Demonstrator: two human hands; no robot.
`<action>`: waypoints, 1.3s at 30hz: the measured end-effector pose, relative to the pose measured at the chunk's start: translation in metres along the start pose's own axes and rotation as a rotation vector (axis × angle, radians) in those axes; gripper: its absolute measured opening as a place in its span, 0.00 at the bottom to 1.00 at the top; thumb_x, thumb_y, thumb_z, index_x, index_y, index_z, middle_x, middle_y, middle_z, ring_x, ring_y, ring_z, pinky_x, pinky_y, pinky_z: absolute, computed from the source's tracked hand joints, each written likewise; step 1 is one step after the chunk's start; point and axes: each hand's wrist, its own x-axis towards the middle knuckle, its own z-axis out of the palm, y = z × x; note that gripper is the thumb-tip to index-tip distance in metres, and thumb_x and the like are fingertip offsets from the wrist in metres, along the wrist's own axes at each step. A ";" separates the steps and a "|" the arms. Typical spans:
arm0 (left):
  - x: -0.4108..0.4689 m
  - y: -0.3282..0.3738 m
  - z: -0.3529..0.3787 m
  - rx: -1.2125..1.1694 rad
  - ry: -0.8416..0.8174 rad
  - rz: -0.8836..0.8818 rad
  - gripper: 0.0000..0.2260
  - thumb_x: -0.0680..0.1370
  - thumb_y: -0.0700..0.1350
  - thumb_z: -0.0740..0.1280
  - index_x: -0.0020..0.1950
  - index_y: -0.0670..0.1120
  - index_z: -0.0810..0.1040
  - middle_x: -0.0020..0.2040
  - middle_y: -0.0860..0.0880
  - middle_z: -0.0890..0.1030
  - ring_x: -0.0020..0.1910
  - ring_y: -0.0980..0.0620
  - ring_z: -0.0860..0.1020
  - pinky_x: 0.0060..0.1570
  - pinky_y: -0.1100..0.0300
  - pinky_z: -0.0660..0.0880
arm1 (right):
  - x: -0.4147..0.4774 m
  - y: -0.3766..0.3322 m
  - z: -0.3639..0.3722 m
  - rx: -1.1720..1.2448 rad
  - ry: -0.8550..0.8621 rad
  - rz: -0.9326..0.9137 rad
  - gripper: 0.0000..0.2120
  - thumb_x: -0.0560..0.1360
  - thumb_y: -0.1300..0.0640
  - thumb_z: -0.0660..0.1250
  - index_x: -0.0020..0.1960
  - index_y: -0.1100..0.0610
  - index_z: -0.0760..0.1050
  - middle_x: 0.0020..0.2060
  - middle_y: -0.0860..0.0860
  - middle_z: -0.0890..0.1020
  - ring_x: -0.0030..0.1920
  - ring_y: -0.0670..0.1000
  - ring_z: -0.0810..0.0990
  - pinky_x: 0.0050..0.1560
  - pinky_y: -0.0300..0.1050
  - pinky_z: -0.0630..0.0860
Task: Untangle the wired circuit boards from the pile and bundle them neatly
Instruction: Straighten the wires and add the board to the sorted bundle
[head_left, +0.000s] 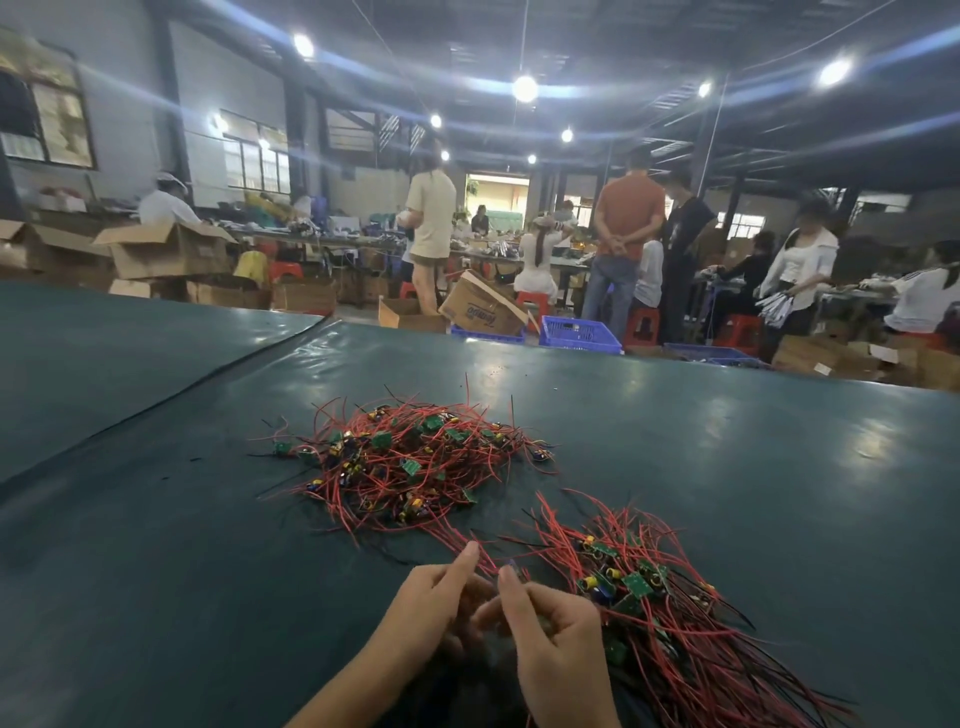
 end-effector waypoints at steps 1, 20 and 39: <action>0.000 0.001 0.001 -0.063 -0.011 -0.037 0.23 0.79 0.57 0.60 0.34 0.44 0.82 0.28 0.48 0.80 0.26 0.53 0.77 0.26 0.63 0.72 | -0.002 -0.002 0.001 0.000 -0.022 -0.016 0.21 0.73 0.46 0.64 0.29 0.57 0.83 0.25 0.52 0.82 0.25 0.49 0.78 0.30 0.40 0.72; -0.003 0.008 0.000 -0.606 -0.085 -0.047 0.08 0.77 0.36 0.64 0.55 0.42 0.73 0.49 0.41 0.84 0.37 0.45 0.83 0.28 0.57 0.77 | -0.001 -0.012 -0.004 0.247 -0.030 0.042 0.23 0.76 0.48 0.60 0.29 0.61 0.77 0.26 0.61 0.80 0.24 0.52 0.72 0.25 0.40 0.68; -0.002 0.007 0.004 -0.413 0.188 0.234 0.06 0.76 0.33 0.66 0.50 0.40 0.81 0.35 0.47 0.84 0.29 0.56 0.77 0.30 0.66 0.76 | 0.021 -0.019 -0.017 0.637 0.144 0.413 0.12 0.77 0.60 0.59 0.49 0.54 0.81 0.40 0.54 0.86 0.22 0.52 0.73 0.17 0.40 0.67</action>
